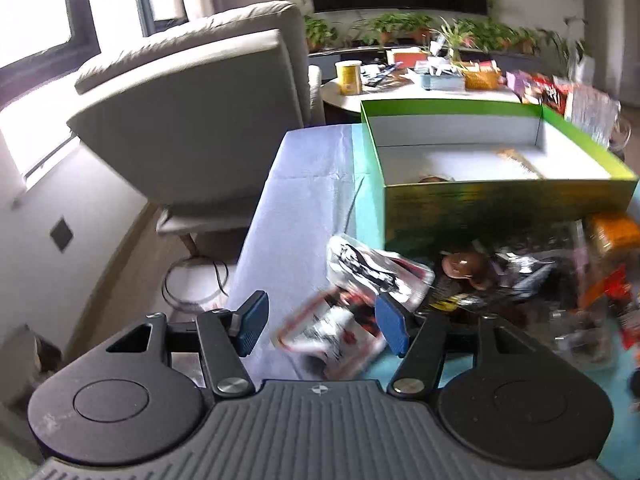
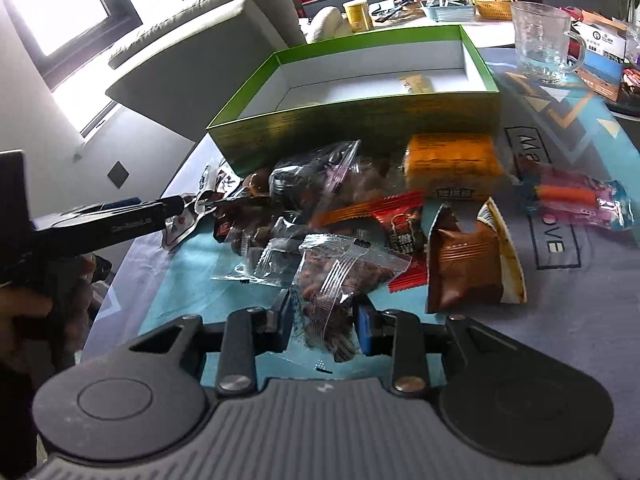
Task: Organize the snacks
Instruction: 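Grasp the white-red sausage packet with the left tool while the right tool grasps the jerky bag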
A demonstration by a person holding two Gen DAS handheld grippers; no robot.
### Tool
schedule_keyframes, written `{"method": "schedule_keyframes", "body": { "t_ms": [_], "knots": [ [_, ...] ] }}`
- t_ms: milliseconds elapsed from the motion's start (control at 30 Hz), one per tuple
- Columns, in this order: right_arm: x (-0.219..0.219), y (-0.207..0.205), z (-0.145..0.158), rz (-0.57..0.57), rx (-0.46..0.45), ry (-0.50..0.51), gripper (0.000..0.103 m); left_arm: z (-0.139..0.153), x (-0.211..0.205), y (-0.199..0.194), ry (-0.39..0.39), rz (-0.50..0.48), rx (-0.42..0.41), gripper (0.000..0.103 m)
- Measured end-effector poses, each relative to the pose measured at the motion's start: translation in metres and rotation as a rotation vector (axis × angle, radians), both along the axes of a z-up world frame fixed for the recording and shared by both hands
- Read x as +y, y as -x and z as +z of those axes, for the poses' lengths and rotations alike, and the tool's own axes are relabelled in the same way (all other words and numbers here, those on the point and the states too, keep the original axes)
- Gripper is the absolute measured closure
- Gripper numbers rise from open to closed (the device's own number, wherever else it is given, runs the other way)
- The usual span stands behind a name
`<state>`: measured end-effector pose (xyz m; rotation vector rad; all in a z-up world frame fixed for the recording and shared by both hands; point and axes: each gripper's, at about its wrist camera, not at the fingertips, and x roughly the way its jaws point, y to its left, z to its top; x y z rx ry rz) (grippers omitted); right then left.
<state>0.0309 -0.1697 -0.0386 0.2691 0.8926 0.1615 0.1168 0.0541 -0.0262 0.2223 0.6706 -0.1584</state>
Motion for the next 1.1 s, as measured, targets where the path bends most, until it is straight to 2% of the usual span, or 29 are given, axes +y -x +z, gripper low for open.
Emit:
{"method": "schedule_keyframes", "body": {
  "t_ms": [67, 233, 300, 467, 767, 933, 1033, 1100],
  "knots": [
    [0.001, 0.0, 0.001, 0.006, -0.002, 0.005, 0.069, -0.003, 0.004, -0.011, -0.004, -0.042, 0.01, 0.047],
    [0.004, -0.003, -0.001, 0.019, 0.001, 0.008, 0.069, -0.005, 0.019, -0.02, 0.068, -0.232, 0.075, 0.047],
    [0.004, -0.004, -0.001, 0.017, 0.005, 0.01, 0.069, -0.006, 0.023, -0.021, 0.066, -0.306, 0.082, 0.047],
    [0.007, -0.006, 0.001, 0.02, 0.007, 0.022, 0.069, -0.013, 0.029, -0.028, 0.052, -0.391, 0.127, 0.046],
    [0.011, -0.007, 0.0, 0.023, 0.017, 0.032, 0.069, -0.017, 0.032, -0.031, 0.107, -0.42, 0.164, 0.041],
    [0.01, -0.007, 0.0, 0.022, 0.018, 0.03, 0.069, -0.026, 0.022, -0.031, 0.08, -0.398, 0.163, 0.036],
    [0.007, -0.006, -0.001, 0.013, 0.016, 0.026, 0.069, -0.026, 0.022, -0.033, 0.106, -0.372, 0.164, 0.038],
    [0.006, -0.006, 0.0, 0.01, 0.014, 0.024, 0.069, -0.025, 0.024, -0.033, 0.131, -0.358, 0.158, 0.046]
  ]
}}
